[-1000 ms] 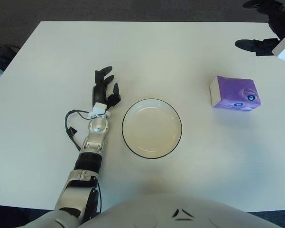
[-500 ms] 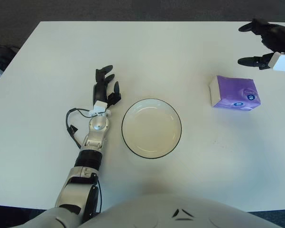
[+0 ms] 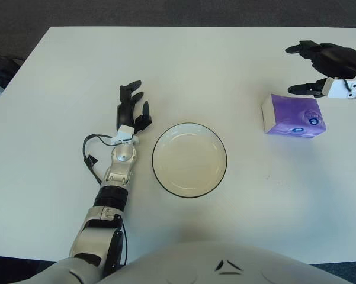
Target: Put the tissue paper into the plate.
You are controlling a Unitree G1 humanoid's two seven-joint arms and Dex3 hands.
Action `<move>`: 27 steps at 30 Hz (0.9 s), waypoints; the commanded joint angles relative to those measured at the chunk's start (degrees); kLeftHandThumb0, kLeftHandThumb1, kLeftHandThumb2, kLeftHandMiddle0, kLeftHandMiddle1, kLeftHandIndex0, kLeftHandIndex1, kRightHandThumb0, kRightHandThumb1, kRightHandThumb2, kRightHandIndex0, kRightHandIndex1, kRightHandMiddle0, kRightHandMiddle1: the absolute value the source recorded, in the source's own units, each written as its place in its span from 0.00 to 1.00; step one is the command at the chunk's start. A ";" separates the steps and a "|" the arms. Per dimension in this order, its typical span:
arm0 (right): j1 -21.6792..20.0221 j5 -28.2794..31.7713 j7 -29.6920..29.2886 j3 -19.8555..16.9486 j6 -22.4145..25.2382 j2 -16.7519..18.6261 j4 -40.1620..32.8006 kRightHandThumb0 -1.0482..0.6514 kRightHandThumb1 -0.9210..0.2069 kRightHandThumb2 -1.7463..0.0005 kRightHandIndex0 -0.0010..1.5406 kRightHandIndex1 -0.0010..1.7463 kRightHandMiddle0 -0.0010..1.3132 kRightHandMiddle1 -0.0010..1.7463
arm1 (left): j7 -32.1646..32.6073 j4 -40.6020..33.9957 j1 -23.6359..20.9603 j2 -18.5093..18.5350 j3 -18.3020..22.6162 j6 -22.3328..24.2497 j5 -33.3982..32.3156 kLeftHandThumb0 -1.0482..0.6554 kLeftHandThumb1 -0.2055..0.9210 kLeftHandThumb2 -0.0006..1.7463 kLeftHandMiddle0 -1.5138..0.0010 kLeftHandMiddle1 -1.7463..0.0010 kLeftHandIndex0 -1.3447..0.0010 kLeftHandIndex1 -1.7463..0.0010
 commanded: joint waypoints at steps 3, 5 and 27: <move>1.12 -1.08 -0.96 1.77 -1.99 1.34 2.48 0.15 0.00 0.69 0.09 0.03 0.00 0.25 | -0.25 6.98 6.23 -2.09 -0.95 0.46 0.38 0.22 1.00 0.45 0.82 0.62 1.00 0.46; 1.36 -1.12 -1.46 2.26 -2.97 1.83 3.33 0.16 0.00 0.69 0.10 0.03 0.00 0.26 | -0.24 7.10 6.20 -2.04 -0.95 0.28 0.43 0.22 1.00 0.45 0.82 0.62 1.00 0.46; 2.19 -1.24 -2.77 3.43 -7.44 3.62 6.50 0.18 0.00 0.68 0.12 0.02 0.00 0.27 | -1.23 6.49 6.43 -1.55 -0.49 0.15 -0.15 0.21 1.00 0.45 0.83 0.62 1.00 0.47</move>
